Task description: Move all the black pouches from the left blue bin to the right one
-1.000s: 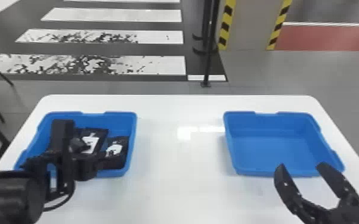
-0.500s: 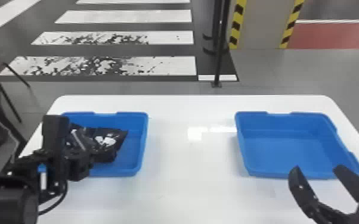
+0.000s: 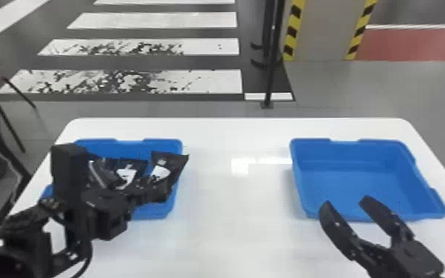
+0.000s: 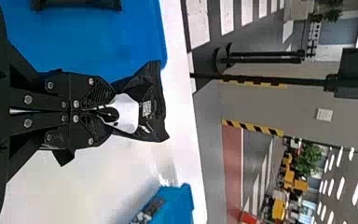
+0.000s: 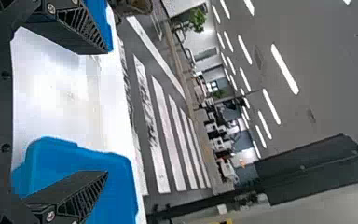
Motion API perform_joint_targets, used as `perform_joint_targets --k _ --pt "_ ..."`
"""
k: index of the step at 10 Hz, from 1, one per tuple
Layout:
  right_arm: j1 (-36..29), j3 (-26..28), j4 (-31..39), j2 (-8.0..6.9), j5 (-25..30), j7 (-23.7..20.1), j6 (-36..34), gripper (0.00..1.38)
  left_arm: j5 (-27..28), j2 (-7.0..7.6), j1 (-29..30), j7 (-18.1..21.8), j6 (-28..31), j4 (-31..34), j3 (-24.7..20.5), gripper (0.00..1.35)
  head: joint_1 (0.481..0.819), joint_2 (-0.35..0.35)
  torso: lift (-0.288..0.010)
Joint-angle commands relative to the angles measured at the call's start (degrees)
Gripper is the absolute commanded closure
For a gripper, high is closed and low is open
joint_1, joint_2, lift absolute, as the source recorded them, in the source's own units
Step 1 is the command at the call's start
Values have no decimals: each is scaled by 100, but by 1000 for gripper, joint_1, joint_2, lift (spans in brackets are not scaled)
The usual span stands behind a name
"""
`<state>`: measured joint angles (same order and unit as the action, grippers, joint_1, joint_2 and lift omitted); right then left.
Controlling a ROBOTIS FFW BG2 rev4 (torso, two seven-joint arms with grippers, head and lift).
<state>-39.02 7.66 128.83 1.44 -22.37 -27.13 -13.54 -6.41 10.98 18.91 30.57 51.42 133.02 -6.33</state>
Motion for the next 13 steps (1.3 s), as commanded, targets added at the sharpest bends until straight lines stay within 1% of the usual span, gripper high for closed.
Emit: perform_joint_targets --k 1,2,4,5,6,8,10,11,12,13 --pt "373 -309 -79 119 -505 -29 -741 101 -273 35 21 1 -10 50 359 1194 695 17 -140" --pt "556 -480 -205 199 -780 -29 -826 101 -353 79 -21 1 -10 50 576 1194 695 13 -140" --pt "739 -823 -248 330 -1282 -29 -1163 101 -536 106 -106 -7 18 50 896 1194 695 12 -140" --pt "879 -1006 -388 392 -1408 -21 -1177 101 -684 141 -134 -16 75 50 1067 1194 695 15 -140" --pt "1006 -1108 -501 445 -1442 -12 -1177 101 -764 176 -190 -16 103 22 1284 1194 695 20 -140" --pt "1161 -1131 -613 462 -1476 23 -1177 101 -993 220 -261 -25 159 -63 1604 1194 695 1 -140" --pt "1358 -1234 -852 489 -1488 94 -1065 101 -1141 246 -331 -25 145 -119 1799 1194 695 -42 -140" --pt "1400 -1234 -909 489 -1545 111 -1065 213 -1175 246 -345 -34 145 -147 1833 1194 695 -55 -140" --pt "1414 -1234 -937 489 -1568 111 -1051 957 -1187 246 -345 -34 145 -147 1833 1194 695 -65 -140" --pt "1400 -1234 -923 480 -1568 164 -938 1262 -1187 246 -345 -34 145 -147 1821 1194 695 -69 -140"
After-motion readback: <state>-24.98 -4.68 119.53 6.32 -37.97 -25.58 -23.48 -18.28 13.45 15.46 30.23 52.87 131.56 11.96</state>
